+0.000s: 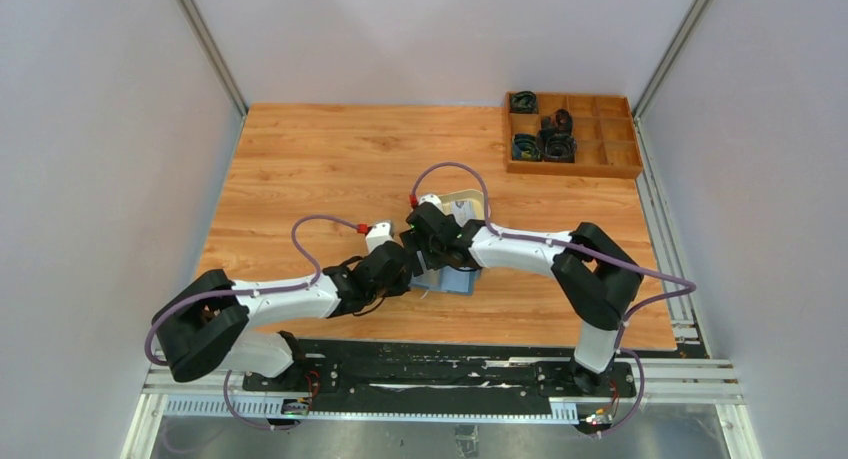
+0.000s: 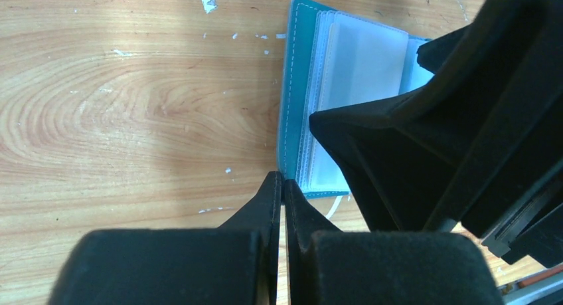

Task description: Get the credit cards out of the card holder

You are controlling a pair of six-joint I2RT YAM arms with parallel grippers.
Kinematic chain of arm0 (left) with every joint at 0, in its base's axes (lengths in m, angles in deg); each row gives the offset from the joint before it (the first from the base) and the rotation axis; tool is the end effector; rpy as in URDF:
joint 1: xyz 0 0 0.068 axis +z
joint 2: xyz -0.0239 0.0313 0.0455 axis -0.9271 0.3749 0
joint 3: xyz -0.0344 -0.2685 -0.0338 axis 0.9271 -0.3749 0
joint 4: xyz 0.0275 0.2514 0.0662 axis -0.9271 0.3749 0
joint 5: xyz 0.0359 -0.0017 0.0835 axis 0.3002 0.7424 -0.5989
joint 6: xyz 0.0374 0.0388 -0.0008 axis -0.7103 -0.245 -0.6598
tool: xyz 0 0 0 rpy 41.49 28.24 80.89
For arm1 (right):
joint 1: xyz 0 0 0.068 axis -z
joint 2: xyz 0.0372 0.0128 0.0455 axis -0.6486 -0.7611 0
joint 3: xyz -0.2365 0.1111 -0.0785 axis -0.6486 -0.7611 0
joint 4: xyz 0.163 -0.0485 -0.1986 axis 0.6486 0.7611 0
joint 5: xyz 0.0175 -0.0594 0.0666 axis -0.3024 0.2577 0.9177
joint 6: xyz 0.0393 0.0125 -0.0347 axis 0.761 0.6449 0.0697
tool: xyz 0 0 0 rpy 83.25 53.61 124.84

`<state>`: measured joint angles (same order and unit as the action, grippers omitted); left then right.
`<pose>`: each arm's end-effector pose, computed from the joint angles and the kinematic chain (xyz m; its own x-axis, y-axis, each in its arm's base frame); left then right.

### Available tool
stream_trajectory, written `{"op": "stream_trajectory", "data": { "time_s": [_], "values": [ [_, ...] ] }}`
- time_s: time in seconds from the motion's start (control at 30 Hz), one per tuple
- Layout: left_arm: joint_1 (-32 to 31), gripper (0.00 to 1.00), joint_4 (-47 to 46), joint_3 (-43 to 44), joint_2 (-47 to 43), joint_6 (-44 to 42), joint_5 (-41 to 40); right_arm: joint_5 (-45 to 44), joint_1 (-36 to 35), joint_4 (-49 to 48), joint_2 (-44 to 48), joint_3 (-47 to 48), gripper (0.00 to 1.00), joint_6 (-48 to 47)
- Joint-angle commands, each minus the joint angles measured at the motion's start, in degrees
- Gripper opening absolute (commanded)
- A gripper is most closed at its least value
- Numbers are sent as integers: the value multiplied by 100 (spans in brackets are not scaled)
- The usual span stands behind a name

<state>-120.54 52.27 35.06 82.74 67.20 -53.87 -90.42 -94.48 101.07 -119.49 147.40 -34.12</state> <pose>0.1552 -0.1833 0.1552 -0.7545 -0.2602 -0.6025 0.0091 0.9138 -0.4060 0.2264 0.3010 0.1857 -0.7146 -0.2731 -0.6441 -0.4671 0.8716 0.1487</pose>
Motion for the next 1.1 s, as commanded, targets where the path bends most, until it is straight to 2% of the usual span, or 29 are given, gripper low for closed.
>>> {"op": "stream_trajectory", "data": {
  "time_s": [0.0, 0.23, 0.63, 0.93, 1.0, 1.07],
  "values": [
    [38, 0, -18, -99, -125, 32, -22, -282, -89, 160, -129, 58, 85, 102],
    [48, 0, -24, -155, -203, 80, -99, -504, -92, 190, 59, -391, 85, 72],
    [42, 0, -7, -156, -187, 93, -189, -600, -89, 433, 1029, -1172, 86, 28],
    [41, 0, -24, -104, -62, 85, -147, -1146, -90, 519, 1768, -1062, 88, -1],
    [42, 0, -24, -96, -60, 83, -147, -953, -85, 313, 2042, -1116, 89, -69],
    [47, 0, -22, -100, -66, 84, -151, -225, 21, -391, 2323, -1375, 89, -22]
  ]
}}
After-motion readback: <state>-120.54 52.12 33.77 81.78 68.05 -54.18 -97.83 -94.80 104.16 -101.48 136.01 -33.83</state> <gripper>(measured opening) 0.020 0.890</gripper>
